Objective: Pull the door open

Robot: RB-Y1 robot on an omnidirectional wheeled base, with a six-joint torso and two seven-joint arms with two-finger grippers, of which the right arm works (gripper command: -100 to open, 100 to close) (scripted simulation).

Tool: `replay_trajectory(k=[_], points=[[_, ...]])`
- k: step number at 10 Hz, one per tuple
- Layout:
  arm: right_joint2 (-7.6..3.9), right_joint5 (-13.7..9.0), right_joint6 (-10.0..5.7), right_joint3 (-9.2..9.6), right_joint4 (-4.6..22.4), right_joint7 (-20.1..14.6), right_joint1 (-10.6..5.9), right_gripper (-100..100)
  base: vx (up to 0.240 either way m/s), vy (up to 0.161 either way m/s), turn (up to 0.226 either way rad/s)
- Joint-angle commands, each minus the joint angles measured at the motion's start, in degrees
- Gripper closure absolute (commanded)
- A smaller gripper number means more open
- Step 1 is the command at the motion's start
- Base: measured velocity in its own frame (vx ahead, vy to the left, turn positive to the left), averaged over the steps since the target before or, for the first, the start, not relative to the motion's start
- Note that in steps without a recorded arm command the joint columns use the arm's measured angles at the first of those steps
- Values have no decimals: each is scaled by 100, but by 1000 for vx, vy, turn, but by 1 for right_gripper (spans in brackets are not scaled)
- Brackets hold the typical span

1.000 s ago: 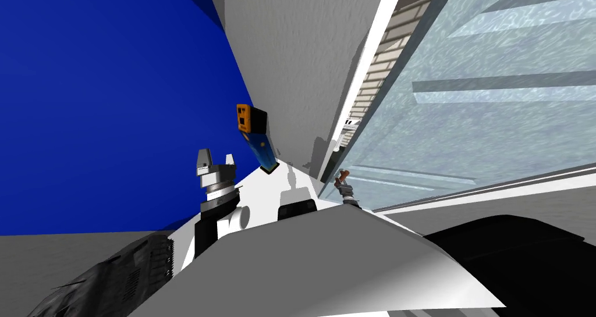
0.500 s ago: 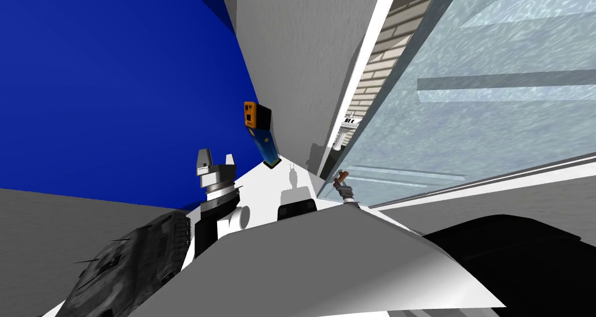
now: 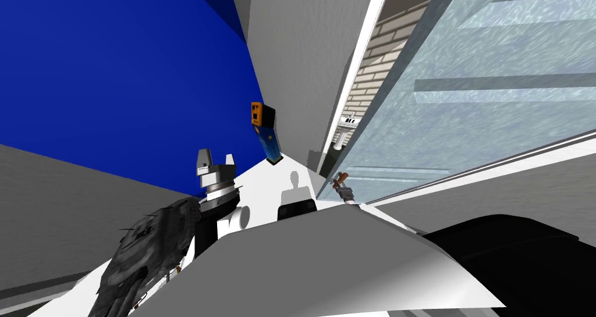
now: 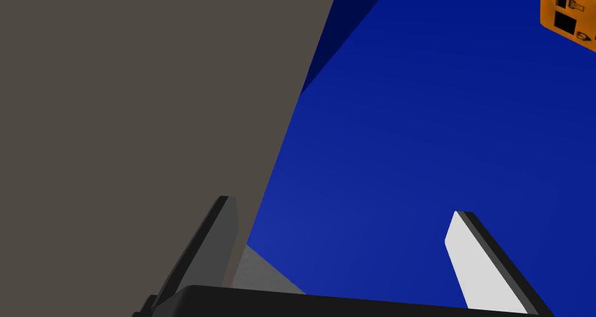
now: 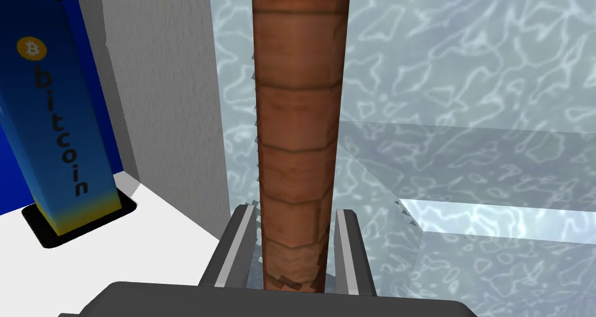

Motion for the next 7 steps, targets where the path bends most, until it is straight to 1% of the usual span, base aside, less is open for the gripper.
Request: replay_trajectory(k=[1,2,7], points=[[-58,63,-99,90,29,-85,23,100,-215,-36,124],[-94,99,-151,143,49,-132,31,100,-204,-1,77],[-246,255,-378,372,133,-336,66,100,-191,-34,82]])
